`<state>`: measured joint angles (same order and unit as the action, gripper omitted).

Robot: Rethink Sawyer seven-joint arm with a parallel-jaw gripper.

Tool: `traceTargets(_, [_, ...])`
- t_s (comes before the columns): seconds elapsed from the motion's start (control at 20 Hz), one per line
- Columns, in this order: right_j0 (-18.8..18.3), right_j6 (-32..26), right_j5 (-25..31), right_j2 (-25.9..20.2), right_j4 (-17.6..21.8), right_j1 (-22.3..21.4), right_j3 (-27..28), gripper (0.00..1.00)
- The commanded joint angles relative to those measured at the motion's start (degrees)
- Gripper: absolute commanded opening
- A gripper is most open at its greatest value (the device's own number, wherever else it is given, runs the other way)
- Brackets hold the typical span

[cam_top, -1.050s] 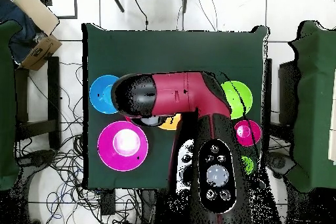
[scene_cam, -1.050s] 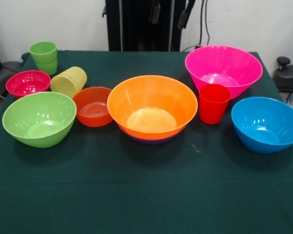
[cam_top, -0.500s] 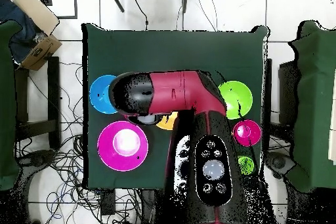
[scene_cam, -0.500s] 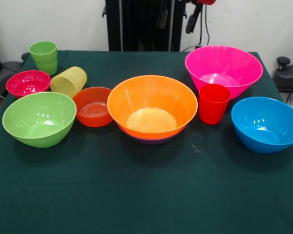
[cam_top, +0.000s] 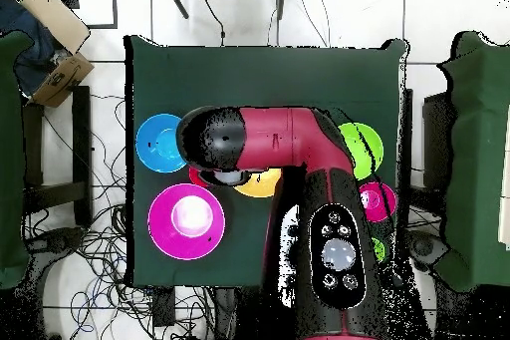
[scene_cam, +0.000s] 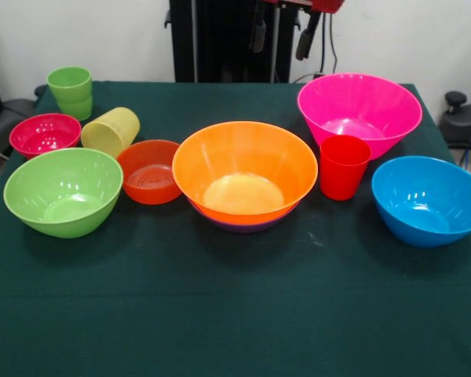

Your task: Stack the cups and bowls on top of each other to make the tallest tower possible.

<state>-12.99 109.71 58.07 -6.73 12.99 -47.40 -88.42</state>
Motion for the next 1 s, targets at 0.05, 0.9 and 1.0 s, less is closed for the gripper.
traceTargets(0.05, [-2.44,-1.48,-4.81,-3.53,-0.09,2.88,-3.98,1.00])
traceTargets(0.9, [-2.67,-2.23,-6.76,-4.73,0.29,2.46,-5.41,1.00])
traceTargets(1.0, [-2.16,-0.99,-7.23,-4.39,0.16,2.21,-5.81,1.00])
